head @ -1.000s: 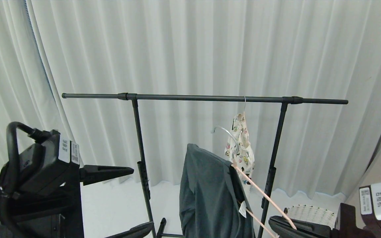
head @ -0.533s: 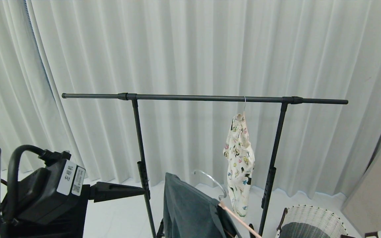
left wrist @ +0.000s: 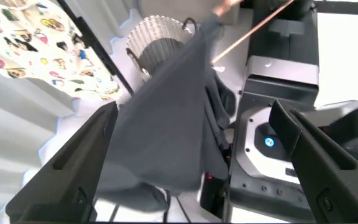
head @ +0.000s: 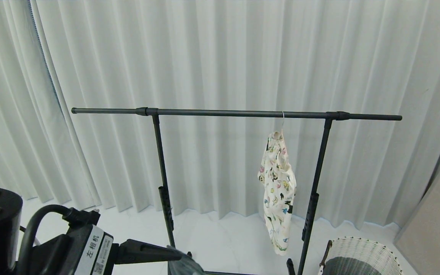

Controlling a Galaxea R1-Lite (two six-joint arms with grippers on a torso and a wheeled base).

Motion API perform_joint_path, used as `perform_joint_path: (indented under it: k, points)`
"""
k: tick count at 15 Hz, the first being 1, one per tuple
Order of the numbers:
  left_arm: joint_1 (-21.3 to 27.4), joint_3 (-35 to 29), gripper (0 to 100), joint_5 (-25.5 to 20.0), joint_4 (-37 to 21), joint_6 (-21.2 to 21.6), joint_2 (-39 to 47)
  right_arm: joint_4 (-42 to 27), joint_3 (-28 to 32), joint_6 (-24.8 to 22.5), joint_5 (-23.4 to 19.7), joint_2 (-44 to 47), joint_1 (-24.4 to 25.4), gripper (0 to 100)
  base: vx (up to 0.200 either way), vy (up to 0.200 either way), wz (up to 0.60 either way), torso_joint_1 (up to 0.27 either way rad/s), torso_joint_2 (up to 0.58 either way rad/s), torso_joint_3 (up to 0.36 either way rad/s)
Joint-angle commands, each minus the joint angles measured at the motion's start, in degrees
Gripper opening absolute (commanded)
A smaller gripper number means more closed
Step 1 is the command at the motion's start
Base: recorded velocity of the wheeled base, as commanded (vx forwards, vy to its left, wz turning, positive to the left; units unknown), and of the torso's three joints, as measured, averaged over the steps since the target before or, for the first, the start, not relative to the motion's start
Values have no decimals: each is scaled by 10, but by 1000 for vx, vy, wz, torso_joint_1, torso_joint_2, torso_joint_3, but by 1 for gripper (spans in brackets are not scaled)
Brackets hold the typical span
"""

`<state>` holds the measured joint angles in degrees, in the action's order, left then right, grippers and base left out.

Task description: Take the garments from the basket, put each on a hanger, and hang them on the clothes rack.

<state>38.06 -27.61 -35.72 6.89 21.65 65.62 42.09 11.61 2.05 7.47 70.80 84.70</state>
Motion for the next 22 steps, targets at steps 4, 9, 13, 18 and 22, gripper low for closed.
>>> perform_joint_path:
  k: [4,9,13,18,22]
  points:
    - [-32,19,100,-26,14,165,91,1,1,-15,-46,-2,20,0,0,0,0,0,0,0]
    - [-33,10,100,-92,34,260,152,0,-2,-25,-68,-8,20,0,0,0,0,0,0,0]
    - [-33,11,100,-94,34,262,152,1,-4,-26,-68,-12,20,0,0,0,0,0,0,0]
    - [-33,28,0,-94,34,264,154,1,-3,-34,-67,-12,20,0,0,0,0,0,0,0]
    - [-35,27,0,-94,34,260,153,1,-3,-35,-62,-13,18,0,0,0,0,0,0,0]
